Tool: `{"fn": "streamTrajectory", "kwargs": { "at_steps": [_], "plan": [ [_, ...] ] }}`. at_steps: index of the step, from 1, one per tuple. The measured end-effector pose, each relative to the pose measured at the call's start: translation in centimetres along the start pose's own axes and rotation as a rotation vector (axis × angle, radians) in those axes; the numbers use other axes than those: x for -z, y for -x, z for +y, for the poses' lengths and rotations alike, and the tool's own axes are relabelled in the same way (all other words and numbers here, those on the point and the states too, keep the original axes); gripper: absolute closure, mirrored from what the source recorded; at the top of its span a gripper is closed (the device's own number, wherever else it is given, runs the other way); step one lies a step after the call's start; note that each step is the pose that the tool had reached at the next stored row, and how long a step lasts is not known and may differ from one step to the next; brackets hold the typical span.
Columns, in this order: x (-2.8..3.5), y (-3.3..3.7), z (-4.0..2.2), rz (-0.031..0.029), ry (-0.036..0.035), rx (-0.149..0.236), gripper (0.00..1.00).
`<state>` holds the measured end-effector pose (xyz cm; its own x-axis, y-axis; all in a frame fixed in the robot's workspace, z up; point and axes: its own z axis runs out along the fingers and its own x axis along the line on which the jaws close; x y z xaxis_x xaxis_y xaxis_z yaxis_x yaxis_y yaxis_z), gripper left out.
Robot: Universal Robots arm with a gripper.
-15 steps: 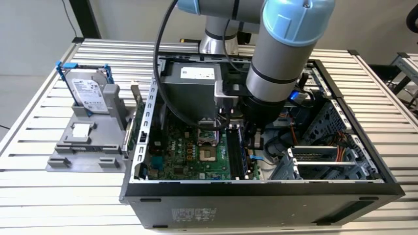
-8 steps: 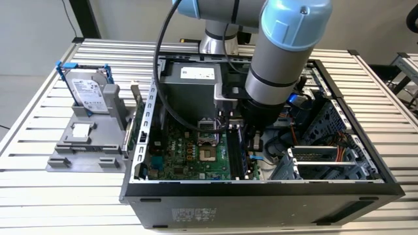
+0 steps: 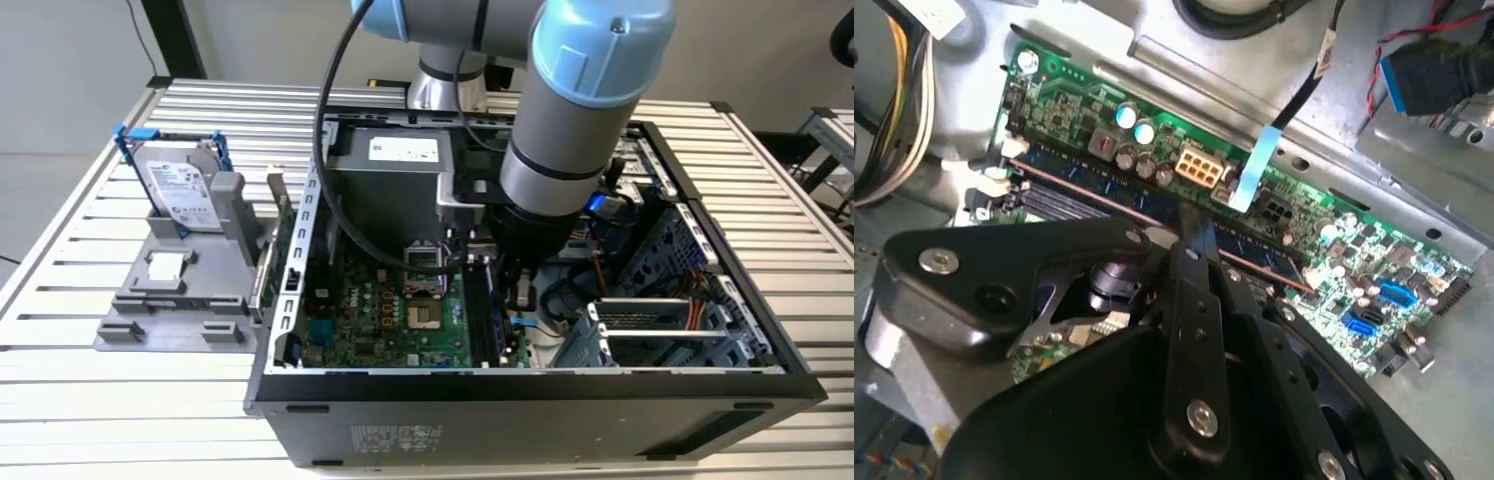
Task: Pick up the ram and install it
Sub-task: 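Press down the ram until it locks into place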
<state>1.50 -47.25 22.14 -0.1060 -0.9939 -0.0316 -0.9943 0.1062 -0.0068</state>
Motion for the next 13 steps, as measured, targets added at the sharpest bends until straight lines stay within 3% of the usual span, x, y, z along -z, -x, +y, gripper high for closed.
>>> {"fn": "streamTrajectory", "kwargs": {
  "at_steps": [1,2,13],
  "plan": [
    [0.36,0.02,0.00,-0.0025,-0.0003,0.000,1.00],
    [0.89,0.00,0.00,-0.0003,0.0001,0.000,1.00],
    [5.87,0.13,-0.03,0.0004,0.0001,0.000,1.00]
  ]
}}
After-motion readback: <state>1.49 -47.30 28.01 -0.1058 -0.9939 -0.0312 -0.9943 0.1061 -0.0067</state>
